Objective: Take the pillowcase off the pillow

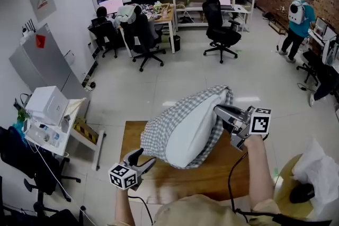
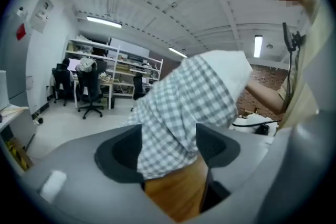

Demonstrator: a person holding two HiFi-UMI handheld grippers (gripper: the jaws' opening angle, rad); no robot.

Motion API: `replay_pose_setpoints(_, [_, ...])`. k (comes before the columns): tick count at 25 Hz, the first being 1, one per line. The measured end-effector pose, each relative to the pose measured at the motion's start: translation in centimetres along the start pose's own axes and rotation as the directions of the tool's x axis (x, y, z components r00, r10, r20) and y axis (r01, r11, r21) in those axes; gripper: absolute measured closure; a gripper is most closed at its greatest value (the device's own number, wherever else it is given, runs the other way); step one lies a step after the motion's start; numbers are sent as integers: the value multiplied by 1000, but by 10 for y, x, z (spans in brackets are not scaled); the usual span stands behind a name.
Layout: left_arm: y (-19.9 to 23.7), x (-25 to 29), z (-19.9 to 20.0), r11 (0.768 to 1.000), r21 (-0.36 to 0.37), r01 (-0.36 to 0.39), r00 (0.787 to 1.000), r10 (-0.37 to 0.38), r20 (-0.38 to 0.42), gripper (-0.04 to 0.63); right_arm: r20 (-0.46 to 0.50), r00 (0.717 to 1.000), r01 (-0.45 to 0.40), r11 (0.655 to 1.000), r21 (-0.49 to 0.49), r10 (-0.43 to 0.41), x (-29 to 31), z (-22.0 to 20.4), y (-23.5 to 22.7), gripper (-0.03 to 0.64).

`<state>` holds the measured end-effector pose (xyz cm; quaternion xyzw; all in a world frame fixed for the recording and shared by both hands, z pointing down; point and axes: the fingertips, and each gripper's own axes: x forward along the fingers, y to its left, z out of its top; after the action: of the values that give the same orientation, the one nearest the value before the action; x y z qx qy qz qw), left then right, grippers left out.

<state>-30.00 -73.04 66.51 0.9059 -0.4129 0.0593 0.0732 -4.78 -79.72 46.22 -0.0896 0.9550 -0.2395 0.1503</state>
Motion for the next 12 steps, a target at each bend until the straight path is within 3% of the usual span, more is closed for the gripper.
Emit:
replay_pose_setpoints(3, [27,3,58,999,-13,-33,995,34,95,314,-39,998,-52,998,-22,52,-4,-4,10,614])
replay_pose_setpoints(6, [25,35,118,999,10,32,988,-34,151,330,-67,993,-103,994,-40,100,-8,-13,23,614])
replay_pose_setpoints(8, [5,65,153,989,106,108,984,-121,131,337,-81,991,-108,992,-59,103,-9,-21,28,614])
replay_pose_setpoints(10, [-24,97,183,962,193,192,974,-210,80,356,-94,991,-106,991,-79,99,-8,-24,32,612])
replay_pose_setpoints(12, [-54,128,207,928,228,294,952,-306,18,371,-107,990,-105,990,-94,95,-4,-23,37,613])
